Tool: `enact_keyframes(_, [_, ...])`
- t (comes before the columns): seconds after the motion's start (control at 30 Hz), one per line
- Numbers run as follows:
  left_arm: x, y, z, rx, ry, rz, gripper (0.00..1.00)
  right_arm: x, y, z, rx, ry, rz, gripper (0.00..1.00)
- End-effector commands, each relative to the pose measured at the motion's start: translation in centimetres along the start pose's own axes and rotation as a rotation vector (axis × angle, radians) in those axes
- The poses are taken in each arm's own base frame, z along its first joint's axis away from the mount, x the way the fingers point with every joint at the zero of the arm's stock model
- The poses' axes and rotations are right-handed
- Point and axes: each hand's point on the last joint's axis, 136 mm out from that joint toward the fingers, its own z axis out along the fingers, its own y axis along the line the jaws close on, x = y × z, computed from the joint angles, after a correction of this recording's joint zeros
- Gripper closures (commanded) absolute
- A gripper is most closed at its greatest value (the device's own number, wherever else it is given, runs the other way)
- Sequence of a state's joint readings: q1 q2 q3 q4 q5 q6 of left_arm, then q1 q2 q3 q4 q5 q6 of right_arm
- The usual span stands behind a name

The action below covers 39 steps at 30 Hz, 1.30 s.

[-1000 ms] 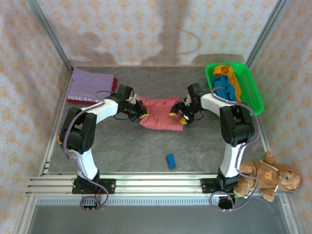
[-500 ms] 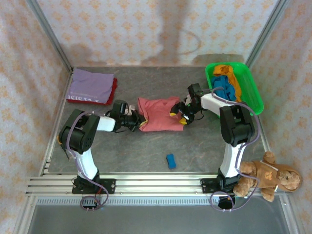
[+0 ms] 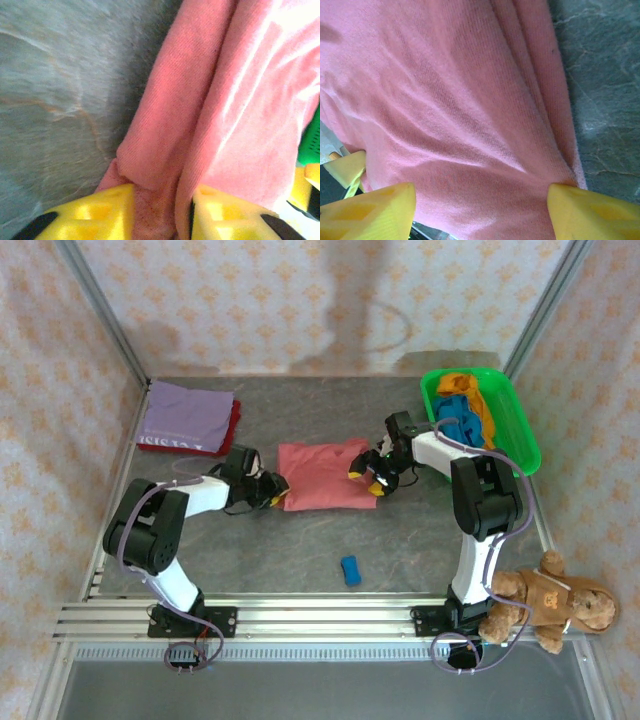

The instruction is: Fold and stack the t-shirts

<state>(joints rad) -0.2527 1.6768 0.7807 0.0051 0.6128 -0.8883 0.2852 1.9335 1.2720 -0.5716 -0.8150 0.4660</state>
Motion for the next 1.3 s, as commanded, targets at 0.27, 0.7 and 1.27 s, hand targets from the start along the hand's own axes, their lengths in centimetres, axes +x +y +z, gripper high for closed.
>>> enact_keyframes(0.27, [0.1, 2.3, -3.0, -0.191, -0.009, 0.055, 0.58, 0.2, -1.0, -0.5, 0.051, 0.006, 0.008, 0.29])
enact_keyframes(0.7, [2.3, 0.0, 1.0, -0.109, 0.149, 0.120, 0.45, 0.1, -0.9, -1.0, 0.041, -0.003, 0.008, 0.29])
enact_keyframes(1.27, [1.3, -3.5, -0.1, -0.007, 0.088, 0.191, 0.47, 0.1, -1.4, -0.6, 0.043, 0.004, 0.019, 0.29])
